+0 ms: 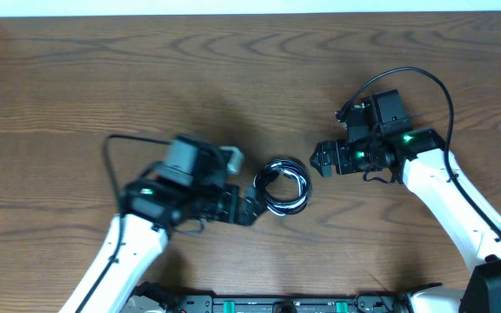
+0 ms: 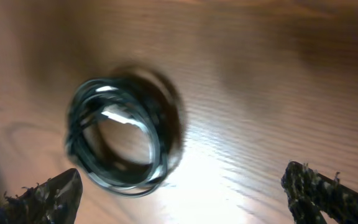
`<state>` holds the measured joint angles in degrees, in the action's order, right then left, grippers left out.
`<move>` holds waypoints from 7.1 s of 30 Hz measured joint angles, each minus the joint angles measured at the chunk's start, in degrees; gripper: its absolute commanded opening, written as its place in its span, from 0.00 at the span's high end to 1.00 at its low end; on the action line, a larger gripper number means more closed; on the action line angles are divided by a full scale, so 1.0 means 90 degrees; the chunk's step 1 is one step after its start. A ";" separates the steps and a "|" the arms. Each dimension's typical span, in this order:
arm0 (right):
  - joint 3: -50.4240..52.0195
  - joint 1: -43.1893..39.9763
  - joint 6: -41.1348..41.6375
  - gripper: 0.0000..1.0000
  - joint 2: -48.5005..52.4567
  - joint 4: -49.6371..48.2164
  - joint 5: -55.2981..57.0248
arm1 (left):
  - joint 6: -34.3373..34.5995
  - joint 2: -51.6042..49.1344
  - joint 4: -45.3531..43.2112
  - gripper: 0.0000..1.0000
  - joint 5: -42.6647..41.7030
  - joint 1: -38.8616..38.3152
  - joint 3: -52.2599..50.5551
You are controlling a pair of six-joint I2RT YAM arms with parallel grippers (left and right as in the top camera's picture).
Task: Untangle cables
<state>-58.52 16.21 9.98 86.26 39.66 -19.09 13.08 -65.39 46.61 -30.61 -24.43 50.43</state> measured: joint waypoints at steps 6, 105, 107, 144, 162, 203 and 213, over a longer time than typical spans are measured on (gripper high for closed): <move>0.0000 0.0000 -0.0007 0.01 0.0000 -0.0002 0.0413 | 0.0202 -0.0670 -0.0597 0.05 0.2161 -0.1389 0.0000; -0.0002 0.0605 -0.0483 0.01 0.0253 -0.0034 0.0602 | 0.0930 -0.1384 -0.0704 0.29 0.3755 -0.1627 0.1039; -0.0002 0.0602 -0.0483 0.01 0.0253 -0.0066 0.0566 | 0.1001 -0.1384 -0.0707 0.28 0.3786 -0.1627 0.1039; -0.2824 0.1132 -0.1032 0.99 -0.0007 0.1052 0.1887 | 0.1217 -0.1384 -0.1275 0.25 0.3900 -0.1627 0.1037; -0.3878 0.0600 -0.0299 0.99 -0.1443 0.1853 0.3215 | 0.1217 -0.1384 -0.1307 0.25 0.3922 -0.1627 0.1037; -0.2939 0.0420 -0.0860 0.79 0.3349 0.0906 0.2786 | 0.1217 -0.1384 -0.1207 0.23 0.3922 -0.1627 0.1037; -0.2934 0.0420 -0.0908 0.93 0.3614 0.0862 0.2761 | 0.1214 -0.1384 -0.1205 0.23 0.3922 -0.1627 0.1037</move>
<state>-84.93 19.99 1.80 118.78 47.42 5.76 24.01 -77.84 35.77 4.69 -39.07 59.77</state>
